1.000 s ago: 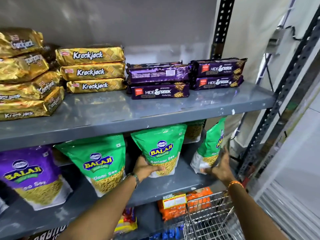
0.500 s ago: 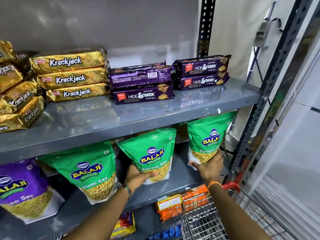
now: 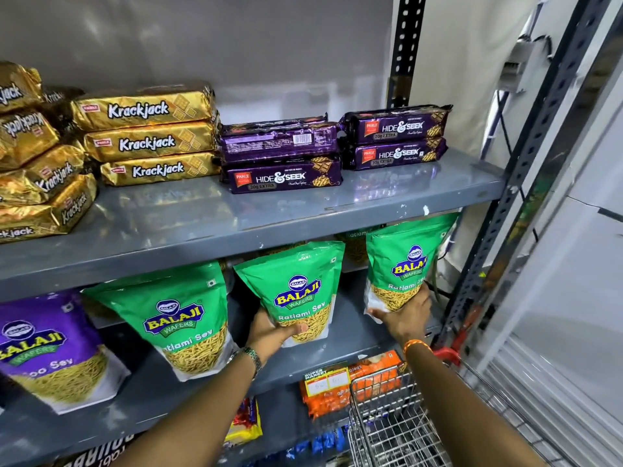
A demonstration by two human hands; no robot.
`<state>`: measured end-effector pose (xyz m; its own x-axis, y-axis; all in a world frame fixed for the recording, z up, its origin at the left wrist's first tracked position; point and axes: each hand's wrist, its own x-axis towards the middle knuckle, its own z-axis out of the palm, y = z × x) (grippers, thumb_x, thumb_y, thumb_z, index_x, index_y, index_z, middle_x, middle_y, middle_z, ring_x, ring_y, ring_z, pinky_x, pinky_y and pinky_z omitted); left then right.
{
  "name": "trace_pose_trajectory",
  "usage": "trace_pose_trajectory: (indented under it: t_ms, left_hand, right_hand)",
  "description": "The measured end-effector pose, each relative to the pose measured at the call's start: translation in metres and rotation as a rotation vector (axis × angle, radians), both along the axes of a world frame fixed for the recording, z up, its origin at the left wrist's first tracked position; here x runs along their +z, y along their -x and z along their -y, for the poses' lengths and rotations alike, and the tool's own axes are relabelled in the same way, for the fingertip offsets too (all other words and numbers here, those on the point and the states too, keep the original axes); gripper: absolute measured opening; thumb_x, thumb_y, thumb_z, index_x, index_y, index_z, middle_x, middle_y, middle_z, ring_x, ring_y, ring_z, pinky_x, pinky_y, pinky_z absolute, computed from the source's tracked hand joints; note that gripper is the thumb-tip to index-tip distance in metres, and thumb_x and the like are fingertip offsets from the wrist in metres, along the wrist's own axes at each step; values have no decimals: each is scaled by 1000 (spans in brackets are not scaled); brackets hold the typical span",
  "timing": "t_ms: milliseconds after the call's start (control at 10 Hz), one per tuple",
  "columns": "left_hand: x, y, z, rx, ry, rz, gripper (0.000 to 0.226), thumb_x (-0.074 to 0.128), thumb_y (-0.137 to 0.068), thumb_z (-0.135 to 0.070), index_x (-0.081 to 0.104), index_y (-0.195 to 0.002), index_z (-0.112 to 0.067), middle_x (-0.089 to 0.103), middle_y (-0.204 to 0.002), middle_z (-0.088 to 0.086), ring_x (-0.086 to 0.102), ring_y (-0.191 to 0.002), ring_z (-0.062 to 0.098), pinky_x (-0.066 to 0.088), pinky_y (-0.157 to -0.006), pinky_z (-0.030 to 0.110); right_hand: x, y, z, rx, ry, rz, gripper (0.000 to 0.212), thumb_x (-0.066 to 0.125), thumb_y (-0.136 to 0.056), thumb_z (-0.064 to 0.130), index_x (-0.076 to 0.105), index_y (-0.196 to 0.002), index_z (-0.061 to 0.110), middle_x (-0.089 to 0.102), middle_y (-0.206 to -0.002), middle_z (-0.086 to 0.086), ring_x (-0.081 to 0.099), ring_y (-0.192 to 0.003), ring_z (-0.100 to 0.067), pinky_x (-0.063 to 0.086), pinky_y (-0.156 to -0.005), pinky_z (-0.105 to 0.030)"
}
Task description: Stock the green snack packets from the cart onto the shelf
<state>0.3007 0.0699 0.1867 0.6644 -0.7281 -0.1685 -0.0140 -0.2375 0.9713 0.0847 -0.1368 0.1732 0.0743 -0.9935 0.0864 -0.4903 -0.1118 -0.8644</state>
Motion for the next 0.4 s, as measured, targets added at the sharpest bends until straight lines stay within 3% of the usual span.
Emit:
trace_pose_trajectory:
  t_ms: [100, 200, 300, 400]
  left_hand:
    - [4, 7, -2, 23, -47, -8, 83, 97, -49, -19, 56, -121, -11, 76, -110, 0, 71, -106, 19, 56, -94, 39]
    - [9, 15, -6, 30, -63, 9, 86, 96, -53, -12, 44, -122, -12, 71, -108, -4, 68, -100, 12, 52, -96, 35]
    - [17, 25, -21, 83, -84, 174, 118, 99, -43, -26, 32, -140, -10, 57, -130, -6, 55, -121, 14, 40, -109, 31]
    - [17, 33, -37, 113, -89, 264, 128, 99, -47, -24, 24, -150, -8, 40, -145, -3, 37, -135, 10, 27, -113, 24]
  right_hand:
    - [2, 2, 0, 33, -27, 10, 138, 103, -40, 19, 21, -150, 2, 41, -146, -28, 38, -138, -43, 36, -116, -48]
    - [4, 3, -1, 53, -51, -11, 137, 102, -42, 14, 19, -151, 5, 41, -146, -27, 40, -137, -44, 36, -116, -48]
    - [4, 6, 2, 100, -87, 20, 138, 101, -42, 13, 17, -151, 7, 45, -145, -26, 44, -135, -45, 40, -116, -49]
    - [-1, 6, 7, 61, -65, 35, 140, 102, -40, 15, 15, -150, 5, 47, -145, -26, 46, -135, -43, 41, -116, -50]
